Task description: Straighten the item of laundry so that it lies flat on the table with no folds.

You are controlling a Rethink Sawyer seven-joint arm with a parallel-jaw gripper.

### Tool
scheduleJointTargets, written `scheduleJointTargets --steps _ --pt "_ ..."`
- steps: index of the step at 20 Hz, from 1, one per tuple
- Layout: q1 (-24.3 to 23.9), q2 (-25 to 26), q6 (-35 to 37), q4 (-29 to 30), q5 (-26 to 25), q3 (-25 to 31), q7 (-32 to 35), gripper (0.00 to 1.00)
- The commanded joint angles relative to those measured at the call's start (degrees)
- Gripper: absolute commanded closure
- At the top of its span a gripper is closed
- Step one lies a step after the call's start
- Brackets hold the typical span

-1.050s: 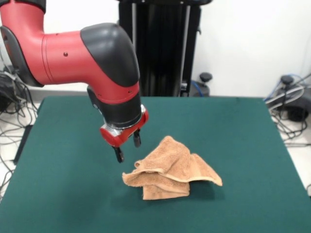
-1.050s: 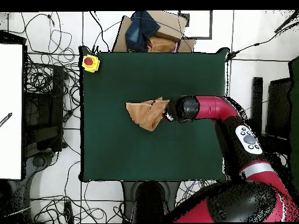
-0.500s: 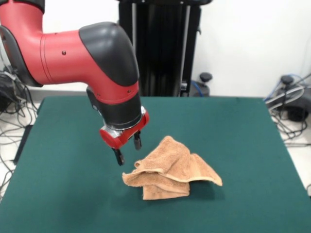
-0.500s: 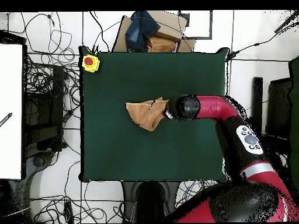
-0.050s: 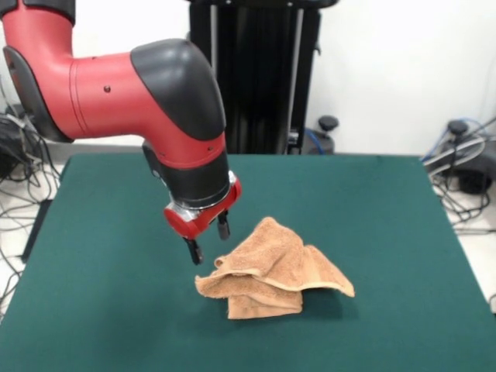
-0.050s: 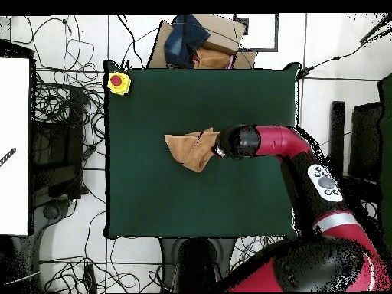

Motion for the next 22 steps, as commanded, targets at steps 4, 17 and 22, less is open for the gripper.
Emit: scheduleJointTargets --steps 4,17,22 --pt "2.54 4.16 -5.77 1.06 -2.36 2.23 -2.27 0.0" --pt "2.05 1.94 -9.84 3.19 -2.04 1.99 -0.46 0.0" --pt "2.03 1.65 -10.97 3.54 -2.06 1.89 -0.21 0.0"
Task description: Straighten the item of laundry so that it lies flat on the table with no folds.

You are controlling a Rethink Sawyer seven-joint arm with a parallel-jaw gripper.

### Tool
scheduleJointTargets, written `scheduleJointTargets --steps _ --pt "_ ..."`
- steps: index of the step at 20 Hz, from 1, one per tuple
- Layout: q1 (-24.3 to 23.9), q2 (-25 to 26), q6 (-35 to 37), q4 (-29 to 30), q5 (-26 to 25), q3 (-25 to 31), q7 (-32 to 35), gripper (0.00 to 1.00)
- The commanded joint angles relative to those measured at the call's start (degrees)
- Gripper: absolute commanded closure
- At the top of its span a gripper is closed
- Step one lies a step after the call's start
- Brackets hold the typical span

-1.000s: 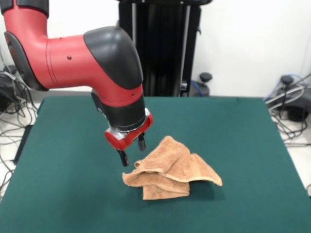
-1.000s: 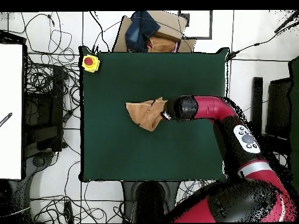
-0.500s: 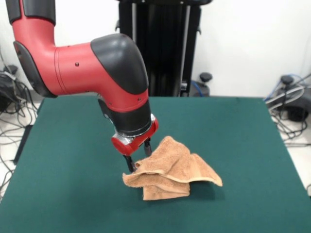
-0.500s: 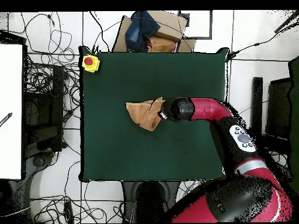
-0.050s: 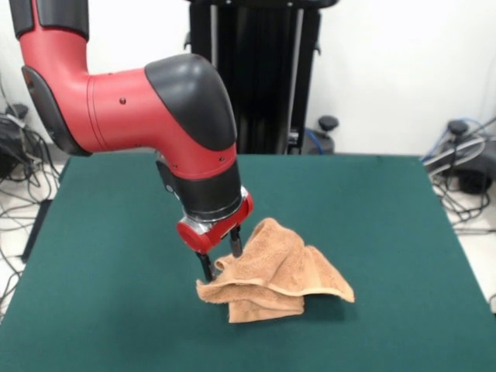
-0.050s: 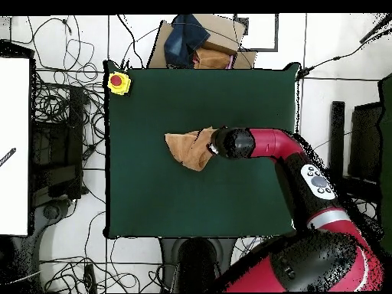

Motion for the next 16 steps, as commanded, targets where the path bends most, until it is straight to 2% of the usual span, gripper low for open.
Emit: scheduleJointTargets --steps 1,16 --pt "1.7 -0.47 -4.07 3.61 -2.09 1.84 -0.13 0.0" --pt "2.83 -2.77 -2.88 4.4 -1.55 0.84 0.97 0.0"
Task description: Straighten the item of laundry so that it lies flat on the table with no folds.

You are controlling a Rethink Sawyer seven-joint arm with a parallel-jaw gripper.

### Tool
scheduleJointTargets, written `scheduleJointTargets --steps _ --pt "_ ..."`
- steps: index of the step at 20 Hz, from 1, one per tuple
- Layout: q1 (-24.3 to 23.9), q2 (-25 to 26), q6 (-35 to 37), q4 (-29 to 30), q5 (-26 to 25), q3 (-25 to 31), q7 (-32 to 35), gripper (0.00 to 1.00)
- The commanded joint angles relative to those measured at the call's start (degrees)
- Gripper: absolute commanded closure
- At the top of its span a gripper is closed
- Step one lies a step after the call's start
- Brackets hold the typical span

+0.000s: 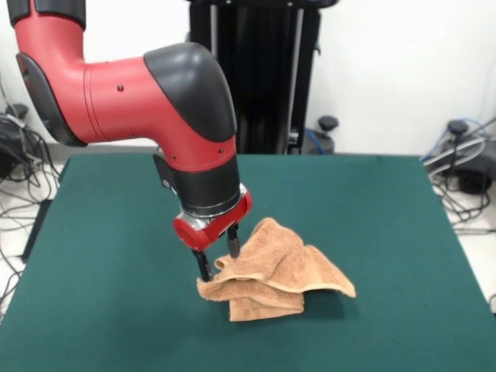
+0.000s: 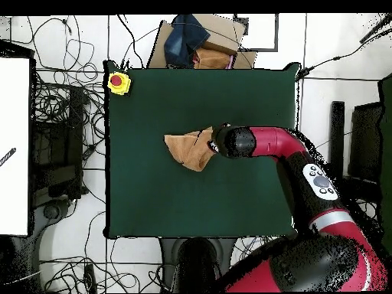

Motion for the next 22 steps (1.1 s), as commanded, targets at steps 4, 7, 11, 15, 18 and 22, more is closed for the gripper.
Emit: scheduleJointTargets --steps 4,7,11,15,18,22 --pt "2.8 -1.36 -1.1 3.87 -1.31 0.75 0.88 0.0" --pt "2.9 -1.11 -0.88 3.69 -1.41 0.61 0.63 0.0" --pt "3.26 -0.47 0.32 3.2 -1.62 0.28 -0.32 0.0" --pt "3.5 0.29 1.1 3.05 -1.83 0.32 -1.49 0.0" --pt "3.11 0.55 0.76 3.42 -2.22 1.09 -3.16 0.0" --pt "2.46 0.89 0.73 3.74 -2.69 1.7 -5.25 0.0"
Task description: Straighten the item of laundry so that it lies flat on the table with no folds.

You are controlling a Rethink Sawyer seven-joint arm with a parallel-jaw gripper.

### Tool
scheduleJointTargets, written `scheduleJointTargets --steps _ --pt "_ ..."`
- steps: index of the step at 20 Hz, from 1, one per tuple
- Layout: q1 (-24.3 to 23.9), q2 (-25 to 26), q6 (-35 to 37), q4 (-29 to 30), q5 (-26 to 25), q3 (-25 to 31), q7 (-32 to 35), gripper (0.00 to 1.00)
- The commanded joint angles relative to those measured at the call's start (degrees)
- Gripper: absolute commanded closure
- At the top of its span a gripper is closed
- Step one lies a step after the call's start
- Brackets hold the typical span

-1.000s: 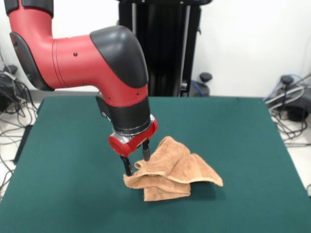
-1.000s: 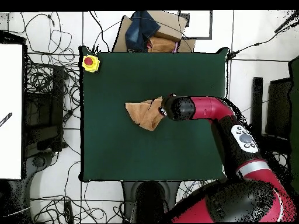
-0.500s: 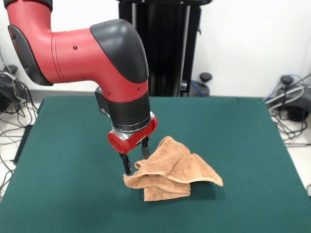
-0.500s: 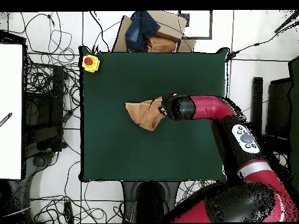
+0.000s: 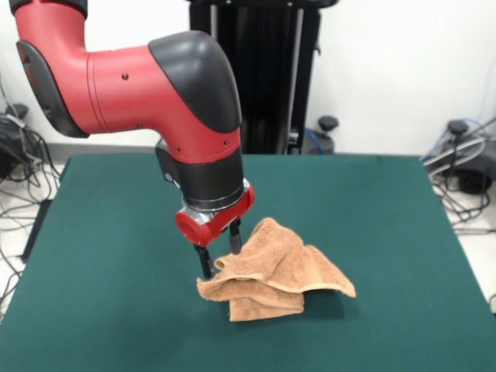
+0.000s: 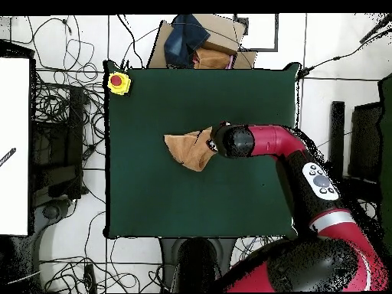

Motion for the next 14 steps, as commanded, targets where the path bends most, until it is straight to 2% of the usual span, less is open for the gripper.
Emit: scheduleJointTargets --steps 1,14 --pt "1.71 2.64 0.95 2.96 -2.82 1.85 -5.95 0.0" --pt "1.05 3.22 -0.11 3.3 -5.33 2.66 -10.56 0.0"
